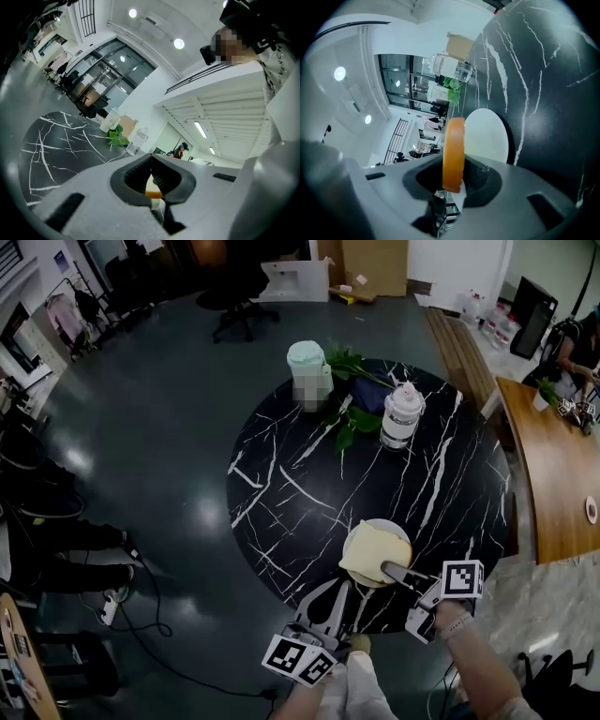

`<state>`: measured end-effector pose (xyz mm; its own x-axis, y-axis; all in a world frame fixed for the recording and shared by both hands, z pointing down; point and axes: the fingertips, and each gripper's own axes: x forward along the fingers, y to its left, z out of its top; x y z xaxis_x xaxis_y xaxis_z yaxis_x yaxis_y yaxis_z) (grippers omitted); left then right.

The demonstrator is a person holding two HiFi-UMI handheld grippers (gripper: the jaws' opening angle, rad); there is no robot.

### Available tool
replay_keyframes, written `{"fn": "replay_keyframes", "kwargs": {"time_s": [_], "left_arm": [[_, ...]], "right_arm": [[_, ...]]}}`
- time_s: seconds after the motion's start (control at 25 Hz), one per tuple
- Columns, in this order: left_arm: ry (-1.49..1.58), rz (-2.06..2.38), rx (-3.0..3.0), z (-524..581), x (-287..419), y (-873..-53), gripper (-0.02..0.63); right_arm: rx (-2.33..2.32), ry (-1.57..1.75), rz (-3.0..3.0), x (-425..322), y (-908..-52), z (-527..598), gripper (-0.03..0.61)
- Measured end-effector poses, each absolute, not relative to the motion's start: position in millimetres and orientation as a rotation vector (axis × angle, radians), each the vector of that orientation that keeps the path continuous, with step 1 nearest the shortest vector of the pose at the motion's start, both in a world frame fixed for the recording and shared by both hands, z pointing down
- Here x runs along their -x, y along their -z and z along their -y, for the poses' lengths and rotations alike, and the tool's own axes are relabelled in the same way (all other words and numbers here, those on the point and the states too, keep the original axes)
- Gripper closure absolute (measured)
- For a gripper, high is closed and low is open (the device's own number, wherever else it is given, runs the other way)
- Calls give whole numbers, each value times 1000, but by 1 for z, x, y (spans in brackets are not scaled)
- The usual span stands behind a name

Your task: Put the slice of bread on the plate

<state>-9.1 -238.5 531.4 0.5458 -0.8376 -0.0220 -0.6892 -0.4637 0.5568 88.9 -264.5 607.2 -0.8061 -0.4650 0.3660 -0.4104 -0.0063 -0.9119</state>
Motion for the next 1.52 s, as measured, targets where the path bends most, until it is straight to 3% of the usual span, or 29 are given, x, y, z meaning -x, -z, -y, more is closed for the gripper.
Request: {"fn": "replay_keyframes", "kwargs": {"time_s": [0.52,0.8,1.08,1.32,1.52], "left_arm": [[517,1208,-2264,246,7,-510,609],[544,1213,-2258,248,10,-504,609],[567,1209,-2253,248,10,-498,609],[588,1194,-2253,248,10,-493,609],[593,1186,-2249,246,9,-493,609]], "right_arm": [[795,2153,-1832,-87,-612,271,485],[739,2157,-1691,-87,-601,274,345],[759,2149,-1642,-94,-588,277,286],[889,2108,-1841,-95,-581,276,189],[933,2035,-2162,-83,-575,274,169]]}}
